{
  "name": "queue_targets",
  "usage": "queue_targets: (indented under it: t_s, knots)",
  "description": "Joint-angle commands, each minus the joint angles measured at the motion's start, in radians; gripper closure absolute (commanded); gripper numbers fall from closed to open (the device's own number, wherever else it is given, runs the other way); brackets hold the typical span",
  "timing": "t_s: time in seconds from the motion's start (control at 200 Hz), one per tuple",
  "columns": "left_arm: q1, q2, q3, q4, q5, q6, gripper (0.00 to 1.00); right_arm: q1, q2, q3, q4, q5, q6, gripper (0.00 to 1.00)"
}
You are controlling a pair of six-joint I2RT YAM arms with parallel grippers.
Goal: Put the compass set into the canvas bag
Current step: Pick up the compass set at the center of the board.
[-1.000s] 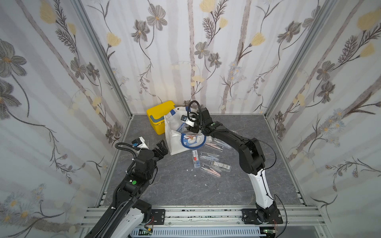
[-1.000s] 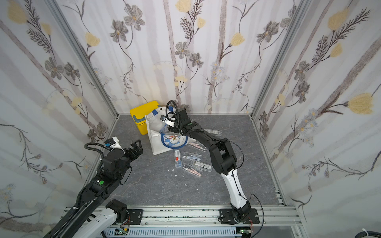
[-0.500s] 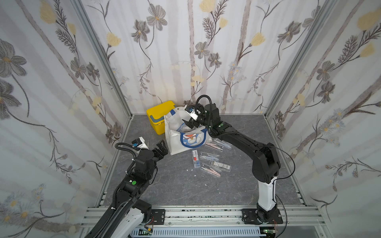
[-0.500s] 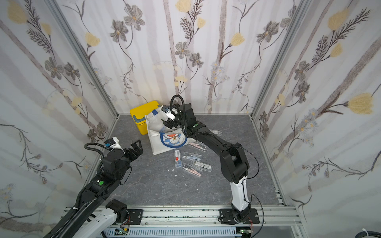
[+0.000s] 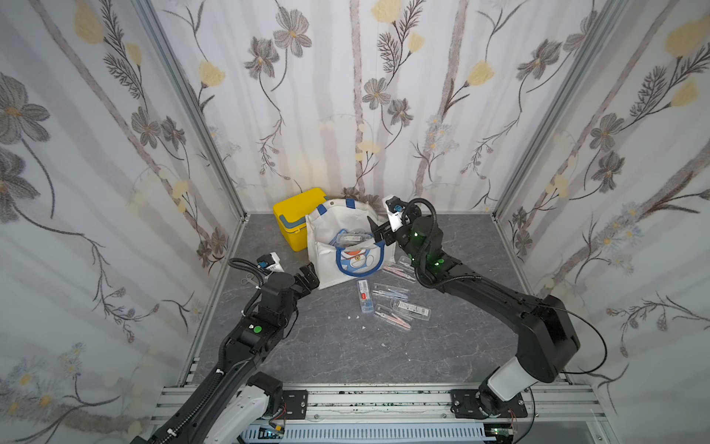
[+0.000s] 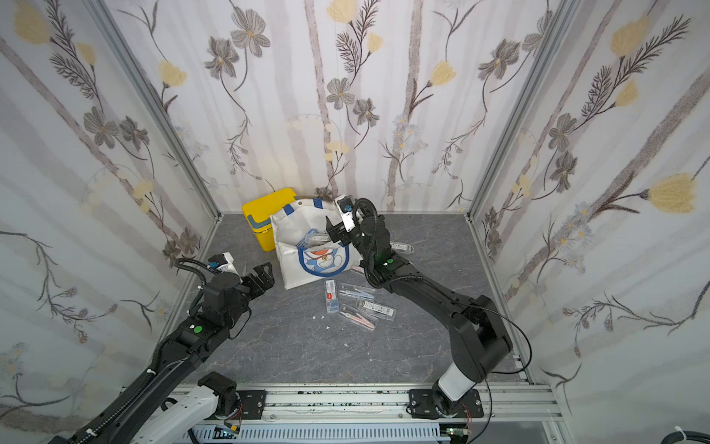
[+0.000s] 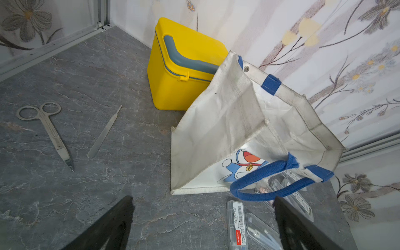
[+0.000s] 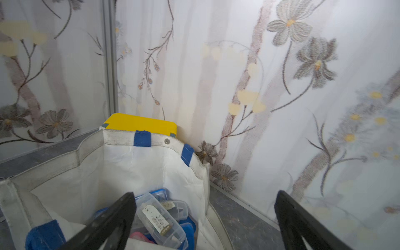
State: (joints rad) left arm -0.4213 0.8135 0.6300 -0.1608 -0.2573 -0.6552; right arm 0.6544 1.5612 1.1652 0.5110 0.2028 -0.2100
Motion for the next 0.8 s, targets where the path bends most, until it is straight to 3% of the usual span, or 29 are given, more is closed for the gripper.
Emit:
queue_targets:
  t_s: [0.0,0.125,0.2,0.27,0.515,0.794]
  knots:
    - [0.001,0.046,0.018,0.013,0.066,0.006,0.00,-0.017,-0.075,-0.073,0.051,0.202,0.058,0.01]
    - [-0.003,0.129,0.032,0.040,0.130,-0.002,0.00,-0.048,-0.142,-0.139,-0.044,0.243,0.140,0.00]
    - [-0.015,0.181,0.044,0.050,0.149,-0.009,0.00,-0.050,-0.175,-0.202,-0.033,0.415,0.238,0.01]
    - [-0.036,0.222,0.058,0.052,0.143,-0.014,0.00,-0.052,-0.208,-0.274,0.005,0.527,0.250,0.00]
    - [-0.143,0.361,0.102,0.073,0.079,-0.057,0.00,-0.111,-0.265,-0.363,-0.114,0.456,0.346,0.00]
    - [-0.296,0.565,0.190,0.069,-0.013,-0.111,0.00,-0.137,-0.262,-0.395,-0.198,0.412,0.341,0.00]
